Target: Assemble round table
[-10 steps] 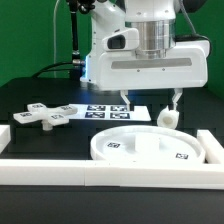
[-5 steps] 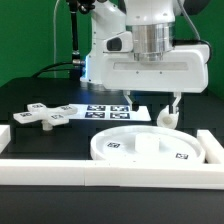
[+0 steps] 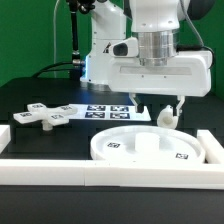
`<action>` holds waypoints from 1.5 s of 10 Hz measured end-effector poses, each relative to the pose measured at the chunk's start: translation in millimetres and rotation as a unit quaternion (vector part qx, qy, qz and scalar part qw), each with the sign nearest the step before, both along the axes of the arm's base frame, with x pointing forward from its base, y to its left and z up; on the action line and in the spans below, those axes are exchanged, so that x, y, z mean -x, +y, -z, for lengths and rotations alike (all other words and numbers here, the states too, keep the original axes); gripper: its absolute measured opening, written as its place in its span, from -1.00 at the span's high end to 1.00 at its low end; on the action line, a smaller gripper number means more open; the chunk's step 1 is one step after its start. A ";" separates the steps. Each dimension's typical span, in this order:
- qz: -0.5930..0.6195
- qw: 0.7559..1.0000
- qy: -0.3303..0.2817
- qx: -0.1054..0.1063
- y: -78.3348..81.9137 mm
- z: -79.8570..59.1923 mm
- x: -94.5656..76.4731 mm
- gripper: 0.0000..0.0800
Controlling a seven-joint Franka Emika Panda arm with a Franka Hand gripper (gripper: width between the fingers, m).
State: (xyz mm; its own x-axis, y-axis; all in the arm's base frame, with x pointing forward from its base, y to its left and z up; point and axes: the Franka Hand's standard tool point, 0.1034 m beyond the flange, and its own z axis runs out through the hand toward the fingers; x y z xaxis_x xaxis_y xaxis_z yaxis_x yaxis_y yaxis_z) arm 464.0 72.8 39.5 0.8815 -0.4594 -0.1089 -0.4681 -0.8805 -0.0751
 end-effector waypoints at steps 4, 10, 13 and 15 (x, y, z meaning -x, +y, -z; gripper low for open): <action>-0.035 0.993 0.104 -0.035 7.9 1.2 5.5 -0.62; -0.073 0.957 0.263 -0.102 7.0 2.7 11.5 -0.62; -0.094 0.922 0.346 -0.144 16.5 3.7 8.8 -0.62; -0.099 0.897 0.399 -0.163 14.1 5.2 14.6 -0.62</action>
Offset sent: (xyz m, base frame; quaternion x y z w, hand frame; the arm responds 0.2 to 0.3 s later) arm 0.0001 0.0210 -0.0010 0.0065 -0.1903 -0.0209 0.9815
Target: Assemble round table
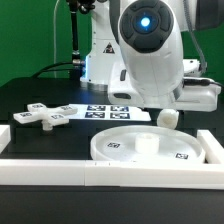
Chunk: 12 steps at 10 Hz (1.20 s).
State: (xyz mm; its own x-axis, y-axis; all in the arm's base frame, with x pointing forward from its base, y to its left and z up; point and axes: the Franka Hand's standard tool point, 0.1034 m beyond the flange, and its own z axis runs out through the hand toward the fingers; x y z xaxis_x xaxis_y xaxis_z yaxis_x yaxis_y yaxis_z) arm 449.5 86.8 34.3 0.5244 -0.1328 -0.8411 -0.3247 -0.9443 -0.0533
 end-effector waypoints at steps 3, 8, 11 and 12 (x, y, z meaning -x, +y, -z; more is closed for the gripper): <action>-0.007 1.000 0.019 -0.007 8.5 12.0 -0.4 -0.62; -0.005 1.000 0.018 0.001 11.4 25.6 8.7 -0.62; -0.007 1.000 0.017 0.000 11.5 27.3 10.3 -0.01; -0.007 1.000 0.016 -0.001 11.5 27.3 10.3 -0.02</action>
Offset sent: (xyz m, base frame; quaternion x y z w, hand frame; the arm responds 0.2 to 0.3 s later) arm -0.0032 0.0043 -0.0065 -0.0065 0.0078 0.0131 0.9999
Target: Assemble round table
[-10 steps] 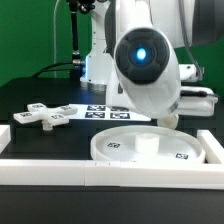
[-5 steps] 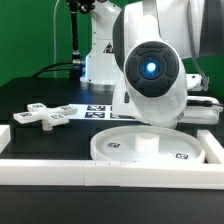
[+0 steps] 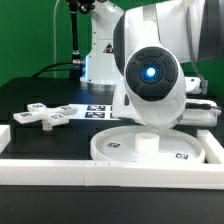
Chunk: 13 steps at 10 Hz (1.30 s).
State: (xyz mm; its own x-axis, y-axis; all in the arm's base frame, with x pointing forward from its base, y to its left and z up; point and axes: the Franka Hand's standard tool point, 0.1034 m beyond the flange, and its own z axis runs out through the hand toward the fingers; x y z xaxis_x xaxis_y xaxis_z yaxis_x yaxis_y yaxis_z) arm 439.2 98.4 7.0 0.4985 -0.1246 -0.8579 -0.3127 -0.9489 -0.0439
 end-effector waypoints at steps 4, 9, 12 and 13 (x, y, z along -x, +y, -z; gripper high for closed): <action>-0.015 0.999 -0.013 -0.028 -5.8 -12.1 -8.3 -0.02; -0.022 0.998 -0.041 -0.043 -10.6 -50.9 -30.7 -0.02; -0.018 0.993 -0.114 -0.031 -11.7 -48.3 -46.6 -0.02; -0.023 0.989 -0.142 -0.033 -15.1 -57.9 -47.2 -0.02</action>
Offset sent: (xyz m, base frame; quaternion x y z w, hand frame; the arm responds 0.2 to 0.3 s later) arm 0.0111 -0.0179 0.0327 -0.0167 -0.0136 -0.0682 0.9974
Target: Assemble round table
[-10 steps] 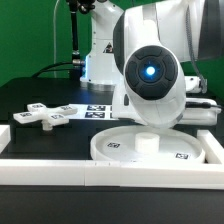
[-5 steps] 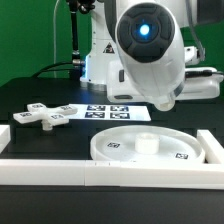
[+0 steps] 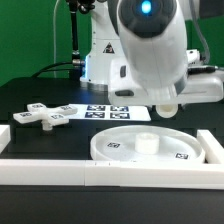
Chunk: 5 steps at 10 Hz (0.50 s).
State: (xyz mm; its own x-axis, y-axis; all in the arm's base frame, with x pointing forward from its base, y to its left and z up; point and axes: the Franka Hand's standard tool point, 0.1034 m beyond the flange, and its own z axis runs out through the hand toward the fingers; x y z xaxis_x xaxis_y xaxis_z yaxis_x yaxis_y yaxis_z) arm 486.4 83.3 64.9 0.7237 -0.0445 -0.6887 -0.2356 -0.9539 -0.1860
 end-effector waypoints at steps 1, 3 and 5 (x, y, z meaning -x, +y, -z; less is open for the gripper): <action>0.000 1.000 -0.017 0.001 -1.7 -10.7 -5.7 -0.02; 0.004 0.998 -0.069 0.007 -3.7 -36.0 -21.1 -0.02; 0.017 0.989 -0.143 0.024 -6.0 -44.8 -37.4 -0.02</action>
Offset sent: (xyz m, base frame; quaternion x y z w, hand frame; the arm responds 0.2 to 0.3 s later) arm 0.0189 -0.0075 0.0481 -0.0057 0.1455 -0.0172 0.9892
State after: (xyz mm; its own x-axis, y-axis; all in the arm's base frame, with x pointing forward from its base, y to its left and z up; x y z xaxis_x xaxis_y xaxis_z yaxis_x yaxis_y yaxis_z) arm 523.8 77.3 109.7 0.8862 -0.0996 -0.4525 -0.2123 -0.9554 -0.2054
